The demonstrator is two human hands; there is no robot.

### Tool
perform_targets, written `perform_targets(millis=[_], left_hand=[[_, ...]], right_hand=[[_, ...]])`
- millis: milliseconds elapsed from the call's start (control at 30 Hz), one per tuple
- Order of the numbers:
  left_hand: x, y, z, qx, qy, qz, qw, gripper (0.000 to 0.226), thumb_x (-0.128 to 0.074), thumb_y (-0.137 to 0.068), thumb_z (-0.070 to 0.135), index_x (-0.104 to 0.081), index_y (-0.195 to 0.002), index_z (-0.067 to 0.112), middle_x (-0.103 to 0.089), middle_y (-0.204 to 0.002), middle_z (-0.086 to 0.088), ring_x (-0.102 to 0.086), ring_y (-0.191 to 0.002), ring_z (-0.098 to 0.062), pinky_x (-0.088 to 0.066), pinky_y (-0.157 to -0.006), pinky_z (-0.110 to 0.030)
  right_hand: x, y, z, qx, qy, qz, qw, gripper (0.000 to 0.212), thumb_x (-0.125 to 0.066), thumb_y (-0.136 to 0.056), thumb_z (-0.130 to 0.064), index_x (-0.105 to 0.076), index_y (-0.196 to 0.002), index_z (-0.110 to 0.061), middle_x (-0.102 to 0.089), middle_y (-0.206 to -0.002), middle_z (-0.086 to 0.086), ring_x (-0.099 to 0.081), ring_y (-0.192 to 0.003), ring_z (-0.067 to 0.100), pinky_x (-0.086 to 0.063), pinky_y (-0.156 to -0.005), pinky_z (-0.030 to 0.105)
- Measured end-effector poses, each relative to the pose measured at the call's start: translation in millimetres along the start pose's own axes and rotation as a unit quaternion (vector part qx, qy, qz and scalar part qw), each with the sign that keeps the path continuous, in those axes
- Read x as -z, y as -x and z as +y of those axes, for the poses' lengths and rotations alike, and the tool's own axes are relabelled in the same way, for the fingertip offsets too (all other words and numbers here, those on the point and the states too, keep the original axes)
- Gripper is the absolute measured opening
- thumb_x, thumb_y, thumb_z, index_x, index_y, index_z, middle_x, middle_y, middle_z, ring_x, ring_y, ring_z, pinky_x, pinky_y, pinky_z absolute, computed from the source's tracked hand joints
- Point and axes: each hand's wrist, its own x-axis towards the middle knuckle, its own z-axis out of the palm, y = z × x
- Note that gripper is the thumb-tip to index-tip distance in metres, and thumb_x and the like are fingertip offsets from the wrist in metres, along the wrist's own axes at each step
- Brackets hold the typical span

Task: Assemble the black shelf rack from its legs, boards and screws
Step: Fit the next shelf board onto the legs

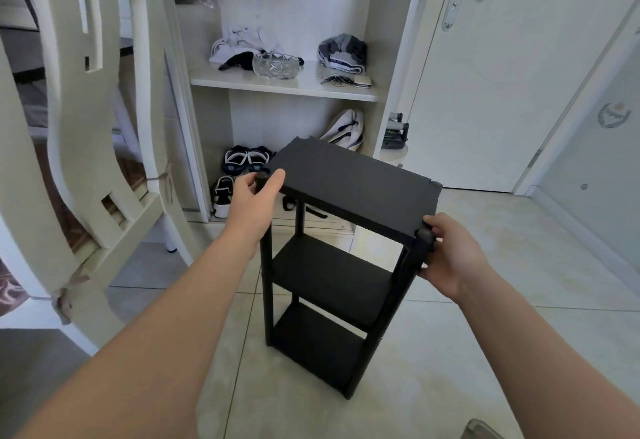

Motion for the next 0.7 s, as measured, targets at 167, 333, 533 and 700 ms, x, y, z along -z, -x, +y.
perform_targets(millis=[167,333,533,700], left_hand=[[-13.2,20.5,-2.7,0.103,0.024,-0.023,0.994,0.084,-0.064,-0.086,0.061,-0.031,-0.154,0.025,-0.041,-0.154,0.002,-0.037,-0.142,-0.026,-0.029,-0.117,-0.047],[-52.8,81.1,-0.5,0.148,0.036,-0.188,0.970,0.068,-0.065,-0.092,0.047,-0.039,-0.148,0.018,-0.057,-0.136,-0.006,-0.061,-0.118,-0.022,-0.050,-0.102,-0.045],[-72.0,86.3,1.5,0.107,0.048,-0.193,0.974,0.025,-0.050,-0.103,0.028,-0.052,-0.125,0.016,-0.075,-0.102,-0.006,-0.076,-0.082,-0.015,-0.058,-0.075,-0.030],[-42.1,57.4,8.3,0.116,0.053,-0.198,0.972,0.027,-0.049,-0.105,0.026,-0.056,-0.126,0.012,-0.075,-0.103,-0.012,-0.076,-0.085,-0.025,-0.058,-0.071,-0.035]], right_hand=[[21.2,12.8,-5.3,-0.049,0.100,-0.099,0.989,0.023,-0.065,-0.093,-0.032,-0.058,-0.082,-0.013,-0.068,-0.085,0.008,-0.067,-0.083,0.030,-0.058,-0.079,0.042],[19.7,4.2,-7.3,-0.002,0.046,-0.026,0.999,0.021,-0.069,-0.094,-0.028,-0.062,-0.083,-0.012,-0.059,-0.067,0.003,-0.050,-0.053,0.015,-0.048,-0.055,0.025],[13.7,4.9,-2.7,-0.012,0.037,-0.041,0.998,0.019,-0.063,-0.094,-0.023,-0.055,-0.083,-0.009,-0.054,-0.060,0.003,-0.046,-0.048,0.012,-0.043,-0.045,0.021],[-3.6,20.4,5.2,-0.035,0.076,-0.100,0.991,0.023,-0.068,-0.093,-0.026,-0.062,-0.087,-0.004,-0.069,-0.072,0.010,-0.057,-0.053,0.014,-0.047,-0.048,0.022]])
